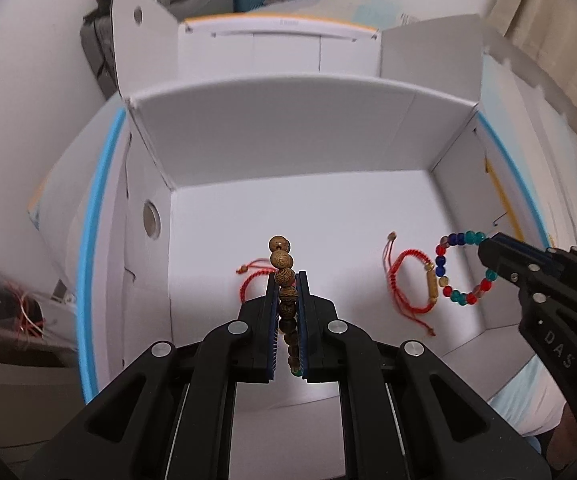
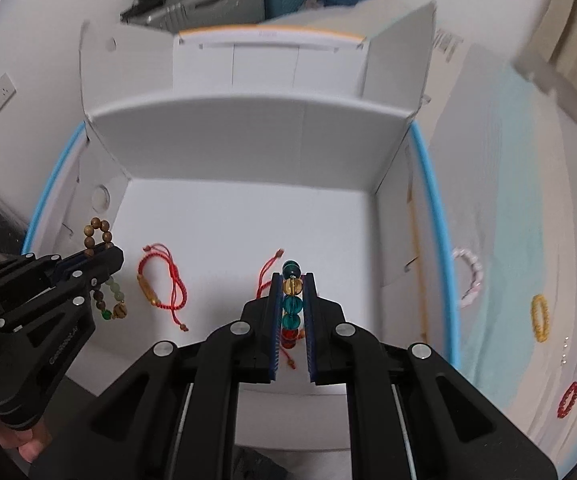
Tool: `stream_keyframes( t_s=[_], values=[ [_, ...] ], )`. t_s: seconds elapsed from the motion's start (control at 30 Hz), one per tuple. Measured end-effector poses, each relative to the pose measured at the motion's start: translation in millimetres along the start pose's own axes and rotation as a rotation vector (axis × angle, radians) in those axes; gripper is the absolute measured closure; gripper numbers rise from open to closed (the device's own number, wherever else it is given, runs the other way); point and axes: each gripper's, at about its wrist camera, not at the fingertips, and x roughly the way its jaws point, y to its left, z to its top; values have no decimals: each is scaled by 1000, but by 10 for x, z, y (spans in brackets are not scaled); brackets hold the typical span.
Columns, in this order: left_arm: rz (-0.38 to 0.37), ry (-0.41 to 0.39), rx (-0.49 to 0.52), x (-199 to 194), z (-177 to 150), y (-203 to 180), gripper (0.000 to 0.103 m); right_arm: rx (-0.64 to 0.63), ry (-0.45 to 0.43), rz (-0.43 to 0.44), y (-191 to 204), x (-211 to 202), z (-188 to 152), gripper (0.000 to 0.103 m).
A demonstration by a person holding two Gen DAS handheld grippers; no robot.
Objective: Organize jewelry
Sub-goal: 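Carry both bead bracelets into the white box and open both tools, then withdraw both tools from the box toward the remaining bracelets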
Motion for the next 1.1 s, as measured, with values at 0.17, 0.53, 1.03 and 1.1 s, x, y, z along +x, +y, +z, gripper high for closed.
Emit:
stream_keyframes(
  t_s=[0.17,0.53,1.03,1.1],
  values=[
    [6,43,-8,150,-17,65,96,2,47,-7,33,189,-15,94],
    [21,78,-7,269,-55,97,96,2,80,-12,63,348,-75,93],
    [47,-5,-4,-24,-37,11,65,29,-19,8,-23,-8,-66,48],
    [51,-24,-8,-77,-20,22,59,33,-48,3,-52,-97,-62,40]
  ],
)
